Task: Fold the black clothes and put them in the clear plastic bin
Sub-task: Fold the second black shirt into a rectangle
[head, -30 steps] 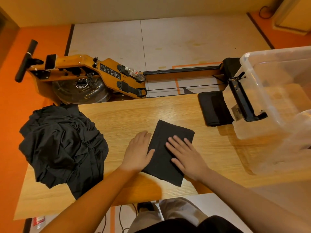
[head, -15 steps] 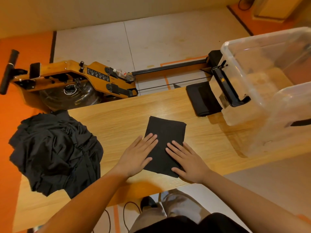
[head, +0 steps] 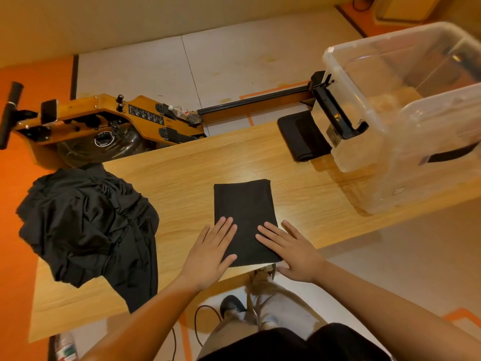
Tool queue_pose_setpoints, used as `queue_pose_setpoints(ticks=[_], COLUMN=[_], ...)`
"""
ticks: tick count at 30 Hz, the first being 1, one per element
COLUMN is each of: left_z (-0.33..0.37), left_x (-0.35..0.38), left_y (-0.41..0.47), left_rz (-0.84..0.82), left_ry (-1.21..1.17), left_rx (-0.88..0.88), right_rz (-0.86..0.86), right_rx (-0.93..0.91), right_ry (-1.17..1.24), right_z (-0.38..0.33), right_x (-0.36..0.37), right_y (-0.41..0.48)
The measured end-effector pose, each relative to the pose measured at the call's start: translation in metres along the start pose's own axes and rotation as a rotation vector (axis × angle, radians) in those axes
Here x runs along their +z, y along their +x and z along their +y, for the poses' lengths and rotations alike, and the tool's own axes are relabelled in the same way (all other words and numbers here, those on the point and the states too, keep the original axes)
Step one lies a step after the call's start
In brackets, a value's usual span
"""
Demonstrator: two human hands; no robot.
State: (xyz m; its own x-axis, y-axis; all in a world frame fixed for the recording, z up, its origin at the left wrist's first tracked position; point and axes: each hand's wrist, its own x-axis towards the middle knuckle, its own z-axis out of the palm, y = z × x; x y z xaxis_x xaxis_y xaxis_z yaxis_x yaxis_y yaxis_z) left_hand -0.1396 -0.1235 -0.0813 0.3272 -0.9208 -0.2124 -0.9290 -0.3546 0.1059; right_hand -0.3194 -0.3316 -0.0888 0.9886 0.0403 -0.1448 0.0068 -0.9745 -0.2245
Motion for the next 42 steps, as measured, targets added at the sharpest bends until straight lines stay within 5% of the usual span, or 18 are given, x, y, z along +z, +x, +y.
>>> queue_pose_setpoints(ticks=[12,18,26,36,42], left_z=[0.024,0.030,0.025,0.016,-0.004], left_x=[0.017,0.006,-0.017,-0.055,-0.048], left_y=[-0.041,-0.035,-0.021,0.015,0.039], left_rz=[0.033,0.023,0.195,-0.094,-0.085], left_ry=[-0.010,-0.165,-0.442,-0.444,-0.777], left_rx=[0.131,0.046,-0.074,-0.084,-0.091], right_rz=[0.066,0.138,0.134,0.149,0.125], right_rx=[0.119,0.259,0.455,0.620,0.710], right_ry=[-0.074,0.375,0.570,0.829,0.895], right_z=[-0.027,-0.027,-0.024,-0.001,0.011], right_x=[0.006,-0.019,-0.050,-0.074,-0.081], right_y=[-0.026,-0.020,-0.004,0.038,0.065])
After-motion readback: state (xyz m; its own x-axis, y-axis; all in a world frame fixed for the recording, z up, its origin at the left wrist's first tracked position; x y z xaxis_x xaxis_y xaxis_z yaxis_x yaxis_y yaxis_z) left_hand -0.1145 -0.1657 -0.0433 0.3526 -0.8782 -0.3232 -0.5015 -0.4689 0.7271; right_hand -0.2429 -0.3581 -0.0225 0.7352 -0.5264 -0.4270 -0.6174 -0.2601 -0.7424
